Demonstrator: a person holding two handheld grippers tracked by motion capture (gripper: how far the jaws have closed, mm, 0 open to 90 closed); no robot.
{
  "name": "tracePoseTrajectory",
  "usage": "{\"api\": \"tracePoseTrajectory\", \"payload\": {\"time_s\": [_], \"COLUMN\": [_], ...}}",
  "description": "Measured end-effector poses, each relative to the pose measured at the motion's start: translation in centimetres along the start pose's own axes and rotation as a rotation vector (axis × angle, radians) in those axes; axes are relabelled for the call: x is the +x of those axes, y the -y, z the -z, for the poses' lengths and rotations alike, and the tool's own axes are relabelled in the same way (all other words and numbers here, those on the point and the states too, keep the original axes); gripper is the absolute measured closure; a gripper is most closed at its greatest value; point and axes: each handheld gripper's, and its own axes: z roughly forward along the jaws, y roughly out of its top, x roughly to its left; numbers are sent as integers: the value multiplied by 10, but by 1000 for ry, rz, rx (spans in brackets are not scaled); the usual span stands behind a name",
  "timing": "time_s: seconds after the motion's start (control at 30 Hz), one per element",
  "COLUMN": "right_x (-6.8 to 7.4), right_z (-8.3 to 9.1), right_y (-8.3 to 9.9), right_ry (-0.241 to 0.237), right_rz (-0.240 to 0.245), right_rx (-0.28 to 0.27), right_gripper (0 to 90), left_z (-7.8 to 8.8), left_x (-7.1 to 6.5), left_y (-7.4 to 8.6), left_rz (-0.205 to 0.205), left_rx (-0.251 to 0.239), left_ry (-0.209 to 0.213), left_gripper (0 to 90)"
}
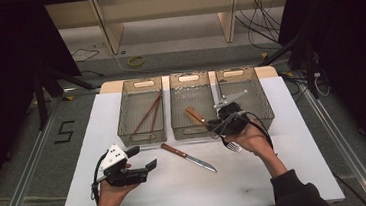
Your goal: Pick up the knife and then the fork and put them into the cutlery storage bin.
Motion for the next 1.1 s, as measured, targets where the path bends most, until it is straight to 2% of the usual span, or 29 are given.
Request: {"api": "tracePoseTrajectory", "payload": {"time_s": [0.3, 0.53, 1.1], "right_x": [-21, -40, -79], "right_z": [7, 13, 21], "right_y": [-11, -19, -28], "right_ry": [33, 66, 134], "right_rz": [-40, -89, -170], "right_rx": [-28, -57, -69], "right_gripper": [777, 777, 777], "left_z": [0, 1, 1], "left_x": [0, 0, 1], "left_y": [0, 0, 0], "left_rz": [-3, -3, -8], "left_rx": [0, -1, -2], "left_ry": [0, -2, -3], "left_gripper": [170, 169, 170]}}
